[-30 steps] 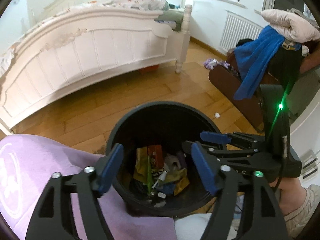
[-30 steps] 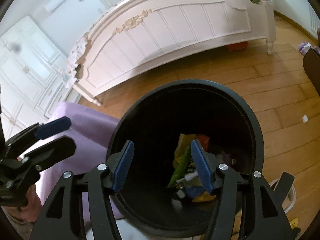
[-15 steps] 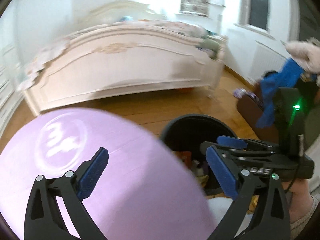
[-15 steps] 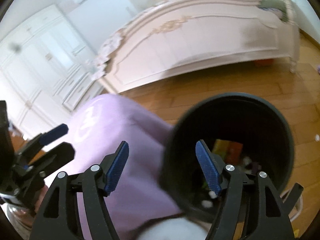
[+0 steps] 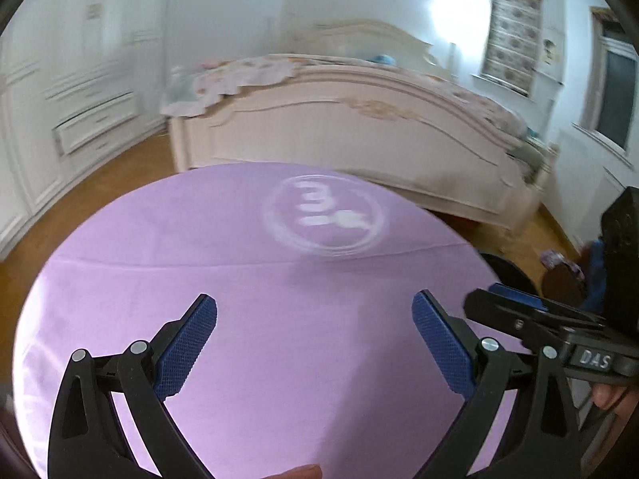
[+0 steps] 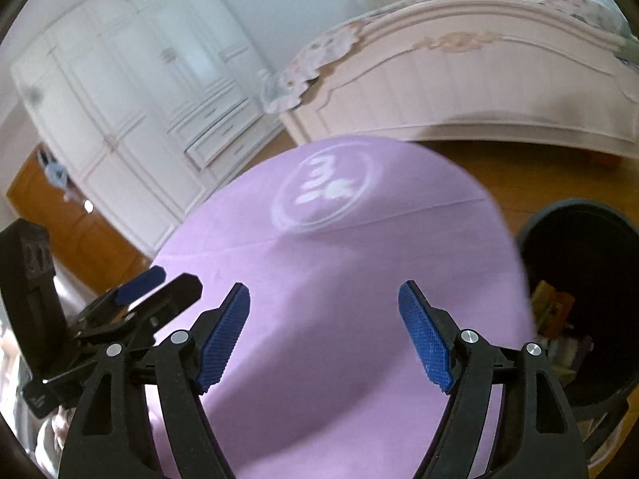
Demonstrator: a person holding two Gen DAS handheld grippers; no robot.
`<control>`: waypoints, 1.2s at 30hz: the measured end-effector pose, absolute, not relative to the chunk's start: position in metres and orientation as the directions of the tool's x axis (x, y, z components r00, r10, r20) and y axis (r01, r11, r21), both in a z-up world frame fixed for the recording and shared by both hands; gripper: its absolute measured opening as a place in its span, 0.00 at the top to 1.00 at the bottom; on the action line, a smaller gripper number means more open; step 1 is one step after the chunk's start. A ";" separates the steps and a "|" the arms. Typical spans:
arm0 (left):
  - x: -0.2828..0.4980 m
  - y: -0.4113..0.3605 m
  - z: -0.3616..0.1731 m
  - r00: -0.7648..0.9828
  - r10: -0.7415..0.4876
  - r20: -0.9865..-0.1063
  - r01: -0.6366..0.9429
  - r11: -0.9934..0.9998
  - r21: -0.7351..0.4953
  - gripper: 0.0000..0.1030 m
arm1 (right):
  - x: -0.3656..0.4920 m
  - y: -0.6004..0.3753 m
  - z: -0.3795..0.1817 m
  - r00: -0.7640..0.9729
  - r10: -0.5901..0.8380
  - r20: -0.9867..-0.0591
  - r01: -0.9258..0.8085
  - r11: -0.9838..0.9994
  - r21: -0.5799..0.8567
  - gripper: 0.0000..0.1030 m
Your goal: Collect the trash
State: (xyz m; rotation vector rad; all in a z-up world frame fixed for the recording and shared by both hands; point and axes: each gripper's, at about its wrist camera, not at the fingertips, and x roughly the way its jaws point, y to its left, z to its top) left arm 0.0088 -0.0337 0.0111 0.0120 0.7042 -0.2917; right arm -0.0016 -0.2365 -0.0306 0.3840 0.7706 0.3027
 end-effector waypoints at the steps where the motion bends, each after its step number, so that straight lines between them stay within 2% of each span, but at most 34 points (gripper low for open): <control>1: 0.008 -0.022 0.011 0.728 -0.250 -0.639 0.248 0.964 -0.096 0.05 | -0.002 -0.229 -0.029 0.677 0.403 -0.616 -0.136 0.891 0.433 0.26; 6: -0.001 0.010 0.010 0.754 -0.202 -0.625 0.178 0.979 -0.102 0.05 | 0.002 -0.198 -0.025 0.652 0.425 -0.628 -0.166 0.888 0.429 0.25; 12: -0.007 0.039 0.012 0.783 -0.163 -0.600 0.120 0.986 -0.112 0.05 | 0.001 -0.172 -0.016 0.636 0.516 -0.574 -0.172 0.820 0.546 0.17; 20: -0.003 0.055 0.012 0.791 -0.140 -0.595 0.089 0.989 -0.115 0.05 | -0.005 -0.144 0.001 0.748 0.356 -0.560 -0.181 0.921 0.345 0.16; 25: 0.000 0.061 0.011 0.792 -0.151 -0.592 0.091 0.987 -0.130 0.05 | -0.001 -0.142 -0.001 0.787 0.298 -0.540 -0.173 0.947 0.270 0.16; 36: 0.000 0.062 0.010 0.793 -0.157 -0.588 0.093 0.986 -0.137 0.05 | 0.006 -0.149 -0.007 0.819 0.247 -0.517 -0.148 0.963 0.226 0.16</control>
